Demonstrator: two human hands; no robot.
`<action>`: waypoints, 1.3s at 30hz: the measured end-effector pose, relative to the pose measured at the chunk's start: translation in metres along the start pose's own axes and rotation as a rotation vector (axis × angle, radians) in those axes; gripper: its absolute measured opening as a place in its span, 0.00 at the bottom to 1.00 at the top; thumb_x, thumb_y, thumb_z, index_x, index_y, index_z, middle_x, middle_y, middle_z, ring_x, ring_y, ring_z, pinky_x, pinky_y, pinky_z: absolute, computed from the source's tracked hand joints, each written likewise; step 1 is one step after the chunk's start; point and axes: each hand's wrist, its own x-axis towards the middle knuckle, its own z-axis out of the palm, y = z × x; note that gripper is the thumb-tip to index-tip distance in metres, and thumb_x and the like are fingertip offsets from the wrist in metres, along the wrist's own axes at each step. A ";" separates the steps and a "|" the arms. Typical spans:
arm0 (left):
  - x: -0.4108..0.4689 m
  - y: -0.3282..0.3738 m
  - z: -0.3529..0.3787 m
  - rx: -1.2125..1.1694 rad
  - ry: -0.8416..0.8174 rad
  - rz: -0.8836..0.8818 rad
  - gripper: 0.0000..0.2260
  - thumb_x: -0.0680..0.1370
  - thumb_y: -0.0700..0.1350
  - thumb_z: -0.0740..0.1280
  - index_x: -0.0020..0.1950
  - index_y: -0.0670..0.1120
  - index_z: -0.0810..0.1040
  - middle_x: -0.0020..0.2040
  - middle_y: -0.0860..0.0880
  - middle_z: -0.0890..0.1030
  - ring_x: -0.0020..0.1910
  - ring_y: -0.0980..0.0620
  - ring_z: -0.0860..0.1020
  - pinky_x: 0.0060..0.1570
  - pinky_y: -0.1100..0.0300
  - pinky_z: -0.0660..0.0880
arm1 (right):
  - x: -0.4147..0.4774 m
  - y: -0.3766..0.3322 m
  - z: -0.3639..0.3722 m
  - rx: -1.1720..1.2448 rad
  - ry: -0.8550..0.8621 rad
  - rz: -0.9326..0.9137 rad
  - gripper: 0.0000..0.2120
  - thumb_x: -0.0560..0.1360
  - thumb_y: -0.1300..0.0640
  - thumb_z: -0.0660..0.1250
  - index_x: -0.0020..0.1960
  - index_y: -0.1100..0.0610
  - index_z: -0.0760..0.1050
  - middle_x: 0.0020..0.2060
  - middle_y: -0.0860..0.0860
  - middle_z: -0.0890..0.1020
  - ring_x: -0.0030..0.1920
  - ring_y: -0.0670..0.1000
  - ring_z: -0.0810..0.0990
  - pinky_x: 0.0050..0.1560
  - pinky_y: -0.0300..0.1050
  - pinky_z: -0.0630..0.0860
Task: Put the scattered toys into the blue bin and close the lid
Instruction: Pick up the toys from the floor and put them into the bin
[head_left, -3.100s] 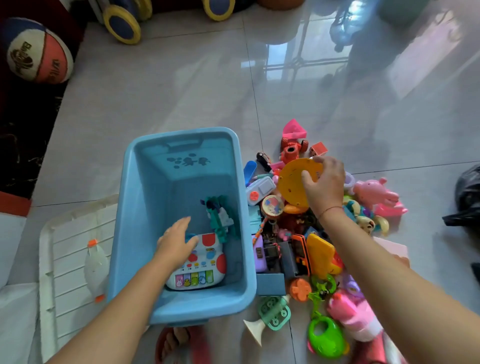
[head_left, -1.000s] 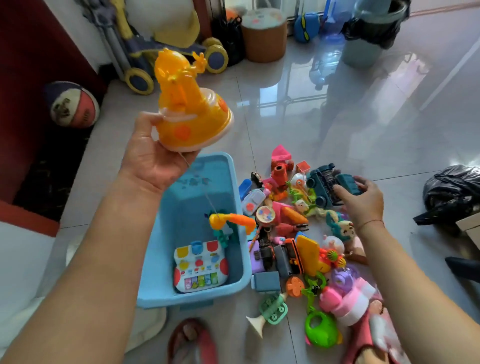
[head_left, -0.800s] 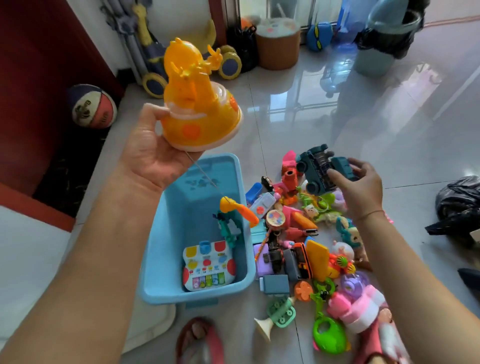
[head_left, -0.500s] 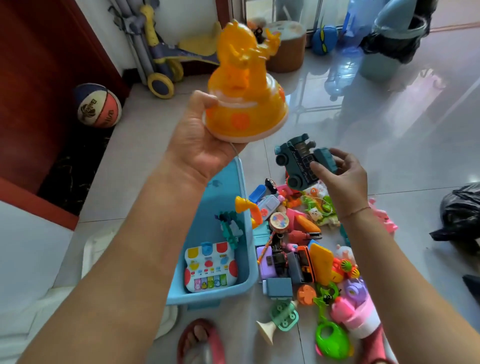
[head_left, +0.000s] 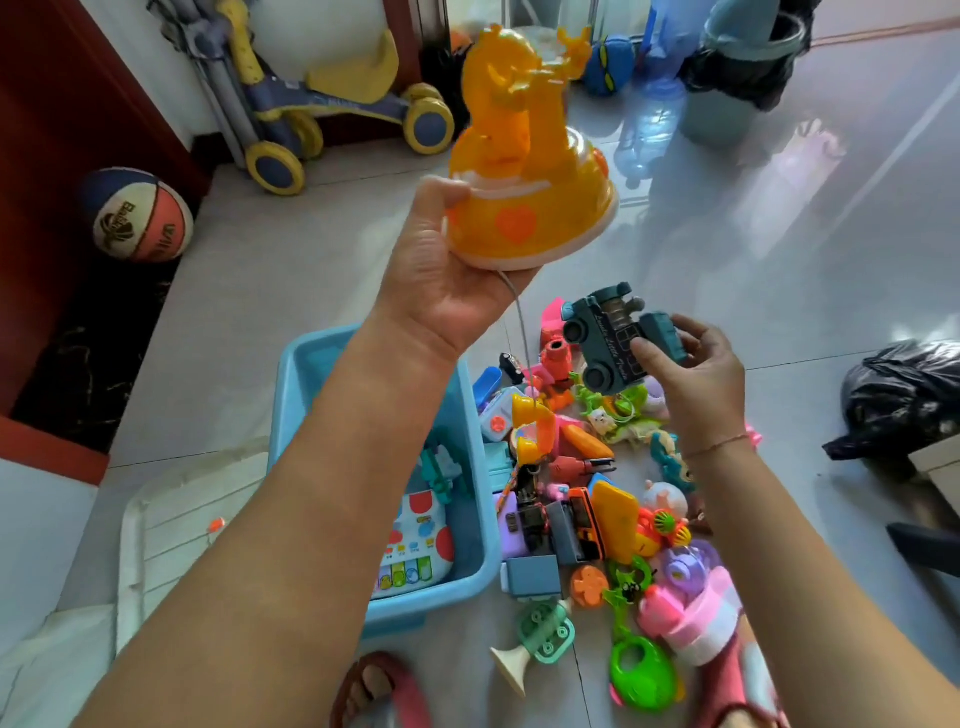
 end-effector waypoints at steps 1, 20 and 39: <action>-0.002 0.008 0.000 -0.002 -0.009 0.026 0.21 0.77 0.46 0.59 0.70 0.43 0.67 0.61 0.37 0.76 0.54 0.38 0.78 0.53 0.47 0.76 | -0.001 -0.004 0.000 0.013 -0.009 0.003 0.23 0.69 0.60 0.74 0.62 0.60 0.72 0.54 0.57 0.78 0.50 0.49 0.78 0.41 0.28 0.76; -0.001 0.032 -0.253 0.182 0.670 0.148 0.12 0.77 0.53 0.61 0.57 0.51 0.74 0.58 0.43 0.77 0.52 0.44 0.76 0.44 0.53 0.76 | -0.071 -0.005 0.166 0.050 -0.306 0.150 0.21 0.68 0.57 0.74 0.59 0.53 0.72 0.49 0.51 0.80 0.46 0.46 0.81 0.49 0.44 0.80; 0.094 -0.048 -0.427 0.240 0.954 -0.260 0.28 0.72 0.56 0.70 0.66 0.42 0.72 0.61 0.47 0.75 0.65 0.45 0.72 0.67 0.47 0.68 | -0.164 0.127 0.187 -0.581 -0.573 0.483 0.33 0.67 0.70 0.62 0.69 0.51 0.62 0.64 0.49 0.67 0.66 0.52 0.69 0.69 0.46 0.67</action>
